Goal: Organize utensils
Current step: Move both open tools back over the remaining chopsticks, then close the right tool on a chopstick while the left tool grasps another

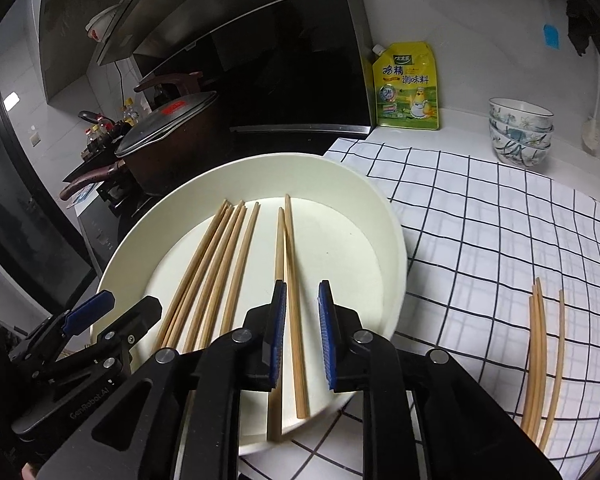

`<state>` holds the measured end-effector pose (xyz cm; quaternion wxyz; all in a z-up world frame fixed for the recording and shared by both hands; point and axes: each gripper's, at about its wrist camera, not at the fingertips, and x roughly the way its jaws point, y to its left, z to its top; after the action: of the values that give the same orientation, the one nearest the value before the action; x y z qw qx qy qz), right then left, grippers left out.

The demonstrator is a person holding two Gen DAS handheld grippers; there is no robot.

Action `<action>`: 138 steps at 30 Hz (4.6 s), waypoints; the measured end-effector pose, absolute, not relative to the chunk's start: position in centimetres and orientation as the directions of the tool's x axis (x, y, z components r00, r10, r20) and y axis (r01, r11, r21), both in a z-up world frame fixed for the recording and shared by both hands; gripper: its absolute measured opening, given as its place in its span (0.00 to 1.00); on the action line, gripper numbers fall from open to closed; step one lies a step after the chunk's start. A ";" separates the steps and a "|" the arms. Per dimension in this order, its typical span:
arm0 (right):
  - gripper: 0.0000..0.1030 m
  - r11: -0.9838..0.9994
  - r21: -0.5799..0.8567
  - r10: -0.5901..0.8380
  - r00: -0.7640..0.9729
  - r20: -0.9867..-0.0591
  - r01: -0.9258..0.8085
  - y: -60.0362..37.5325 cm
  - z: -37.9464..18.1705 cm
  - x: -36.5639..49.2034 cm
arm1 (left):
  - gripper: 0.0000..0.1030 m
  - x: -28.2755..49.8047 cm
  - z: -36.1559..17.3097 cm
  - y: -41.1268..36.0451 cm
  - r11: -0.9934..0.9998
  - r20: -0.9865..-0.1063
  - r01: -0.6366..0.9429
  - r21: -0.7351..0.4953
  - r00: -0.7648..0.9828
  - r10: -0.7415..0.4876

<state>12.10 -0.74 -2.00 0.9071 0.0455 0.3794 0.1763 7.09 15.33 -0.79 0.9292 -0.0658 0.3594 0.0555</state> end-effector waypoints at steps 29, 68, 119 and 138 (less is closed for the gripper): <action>0.27 0.979 0.160 0.203 0.728 -0.654 -0.130 -11.6 -2.3 2.2 | 0.79 0.7 -0.1 5.7 0.993 -0.660 0.034 -0.115 0.744 -0.102; 0.35 1.000 -0.019 -0.020 0.627 -0.778 0.008 -18.9 -10.2 5.8 | 0.88 1.1 -4.4 -3.0 0.989 -0.714 0.114 -0.097 0.684 -0.149; 0.29 0.982 0.110 -0.016 0.644 -0.765 0.154 -27.7 -10.1 2.4 | 0.87 6.2 -9.2 -11.4 0.988 -0.766 0.137 0.066 0.642 -0.038; 0.06 0.985 0.139 0.034 0.663 -0.748 0.106 -27.0 -9.9 2.4 | 0.07 5.2 -7.5 -12.2 0.973 -0.760 0.228 -0.028 0.627 -0.169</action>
<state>2.45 -27.03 -9.88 0.9077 0.0854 0.4103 -0.0198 5.24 -12.15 -7.46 0.9013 0.0352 0.4176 -0.1100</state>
